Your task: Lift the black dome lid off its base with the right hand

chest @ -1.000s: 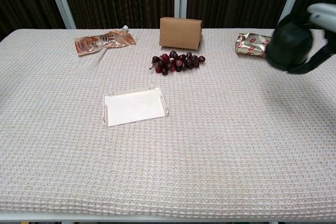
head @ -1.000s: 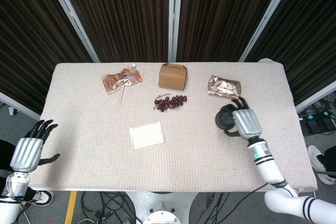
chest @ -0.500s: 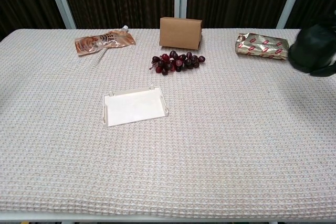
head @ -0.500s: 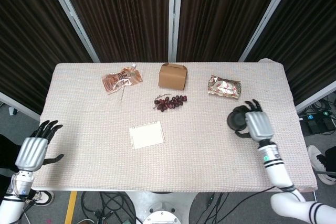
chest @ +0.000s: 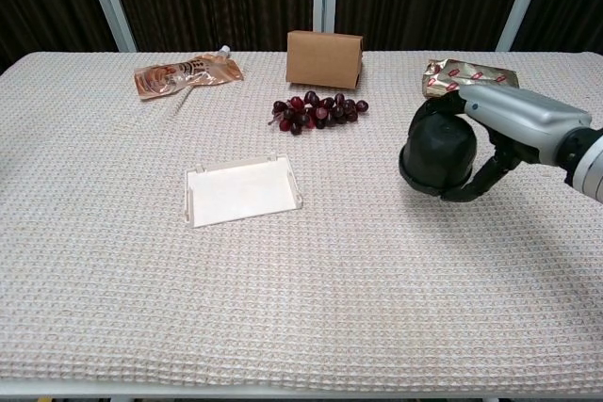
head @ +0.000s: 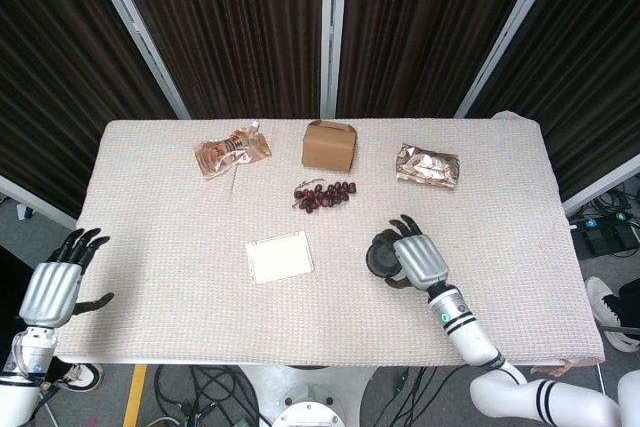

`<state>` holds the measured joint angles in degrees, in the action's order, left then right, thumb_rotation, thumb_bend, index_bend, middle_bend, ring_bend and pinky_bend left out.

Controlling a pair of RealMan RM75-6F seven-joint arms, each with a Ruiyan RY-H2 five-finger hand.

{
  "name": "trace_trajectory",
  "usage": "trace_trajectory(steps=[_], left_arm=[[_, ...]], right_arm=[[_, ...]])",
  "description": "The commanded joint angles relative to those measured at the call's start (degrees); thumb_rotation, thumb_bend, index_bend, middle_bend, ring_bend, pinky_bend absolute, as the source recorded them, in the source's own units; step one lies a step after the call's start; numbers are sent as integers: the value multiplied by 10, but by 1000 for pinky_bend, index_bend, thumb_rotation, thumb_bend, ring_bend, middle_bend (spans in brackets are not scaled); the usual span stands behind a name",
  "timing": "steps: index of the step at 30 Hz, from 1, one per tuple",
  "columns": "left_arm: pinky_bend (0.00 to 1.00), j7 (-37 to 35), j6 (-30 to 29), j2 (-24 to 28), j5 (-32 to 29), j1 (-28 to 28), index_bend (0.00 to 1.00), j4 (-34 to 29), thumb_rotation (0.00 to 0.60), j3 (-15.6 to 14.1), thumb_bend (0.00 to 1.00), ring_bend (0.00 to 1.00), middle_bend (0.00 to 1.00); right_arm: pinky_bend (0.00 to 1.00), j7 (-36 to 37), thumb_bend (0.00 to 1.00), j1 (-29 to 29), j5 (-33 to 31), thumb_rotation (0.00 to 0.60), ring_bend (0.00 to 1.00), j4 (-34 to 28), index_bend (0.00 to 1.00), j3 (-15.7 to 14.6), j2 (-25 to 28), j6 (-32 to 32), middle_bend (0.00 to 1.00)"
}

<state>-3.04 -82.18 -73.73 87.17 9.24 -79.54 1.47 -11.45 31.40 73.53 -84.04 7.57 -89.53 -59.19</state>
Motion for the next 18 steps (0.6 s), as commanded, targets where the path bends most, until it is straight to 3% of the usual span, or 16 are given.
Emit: trace_trajectory(steps=[1,8,18], left_arm=[[304,-1,0,-3,2,1,166,3,600,0,24,76,107],[305,7,-1,-7,5,1,166,2,600,-3,24,76,107],[304,5,-2,-3,3,-1,166,1,600,-3,23,76,107]], right_arm=[[0,23,127,-36,-34,600,103,23,402,7,63,-32,452],[0,44,127,-48,-2,600,103,44,402,-23,51,-30,451],[0,72,127,-49,2,600,103,78,394,-26,24,-14,451]])
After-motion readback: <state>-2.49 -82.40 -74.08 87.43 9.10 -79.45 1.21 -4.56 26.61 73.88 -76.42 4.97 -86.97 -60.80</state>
